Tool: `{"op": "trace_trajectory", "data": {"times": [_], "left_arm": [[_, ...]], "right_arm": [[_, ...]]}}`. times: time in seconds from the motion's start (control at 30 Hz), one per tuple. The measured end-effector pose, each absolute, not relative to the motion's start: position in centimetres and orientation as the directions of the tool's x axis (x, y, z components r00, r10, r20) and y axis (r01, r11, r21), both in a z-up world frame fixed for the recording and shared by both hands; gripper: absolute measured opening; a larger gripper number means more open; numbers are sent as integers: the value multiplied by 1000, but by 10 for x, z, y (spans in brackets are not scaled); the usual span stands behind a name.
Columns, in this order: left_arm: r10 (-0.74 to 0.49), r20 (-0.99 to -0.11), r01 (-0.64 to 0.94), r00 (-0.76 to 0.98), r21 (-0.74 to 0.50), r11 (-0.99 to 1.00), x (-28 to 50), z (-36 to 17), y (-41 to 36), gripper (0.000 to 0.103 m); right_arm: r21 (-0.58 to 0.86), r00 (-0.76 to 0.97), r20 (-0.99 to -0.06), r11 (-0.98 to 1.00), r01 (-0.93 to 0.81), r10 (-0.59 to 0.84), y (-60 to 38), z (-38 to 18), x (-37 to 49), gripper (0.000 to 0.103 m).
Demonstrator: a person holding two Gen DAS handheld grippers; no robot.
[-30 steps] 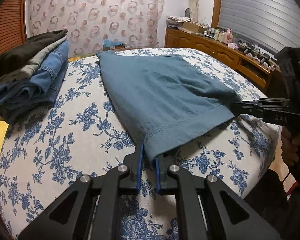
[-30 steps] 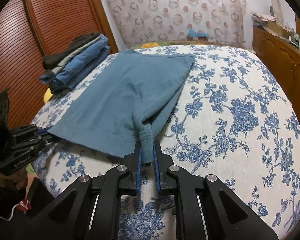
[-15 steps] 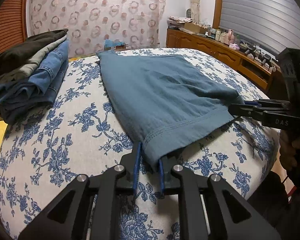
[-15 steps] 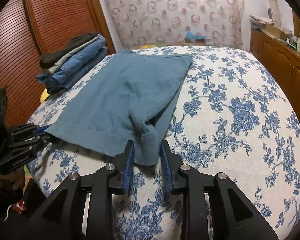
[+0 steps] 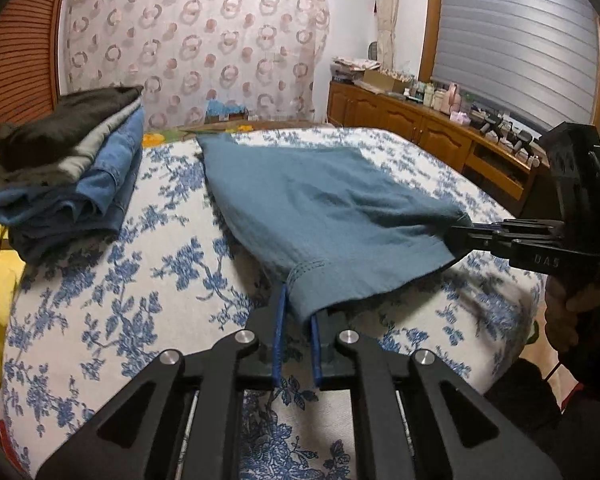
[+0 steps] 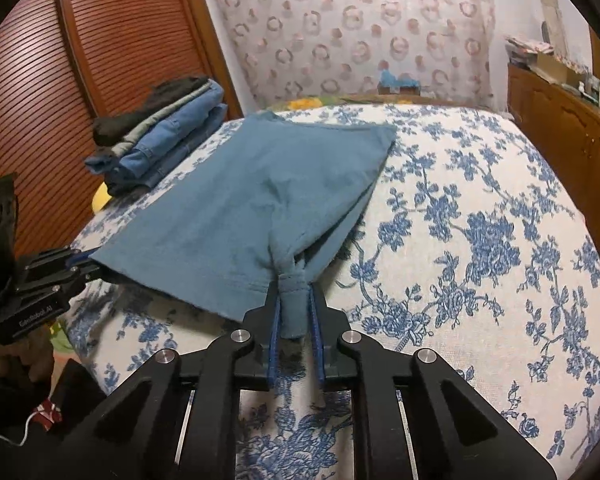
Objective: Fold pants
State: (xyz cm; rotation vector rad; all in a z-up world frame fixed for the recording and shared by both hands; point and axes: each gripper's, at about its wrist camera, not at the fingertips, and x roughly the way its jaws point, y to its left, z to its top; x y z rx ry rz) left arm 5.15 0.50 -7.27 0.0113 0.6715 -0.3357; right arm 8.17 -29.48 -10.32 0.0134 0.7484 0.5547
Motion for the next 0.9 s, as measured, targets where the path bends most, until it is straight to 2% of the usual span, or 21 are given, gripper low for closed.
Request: {"op": "trace_trajectory", "data": {"times": [0.9], "left_arm": [[-328, -496, 358, 804, -37, 933, 24, -5, 1, 6]], "right_arm": [[180, 650, -537, 826, -534, 537, -292, -38, 59, 10]]}}
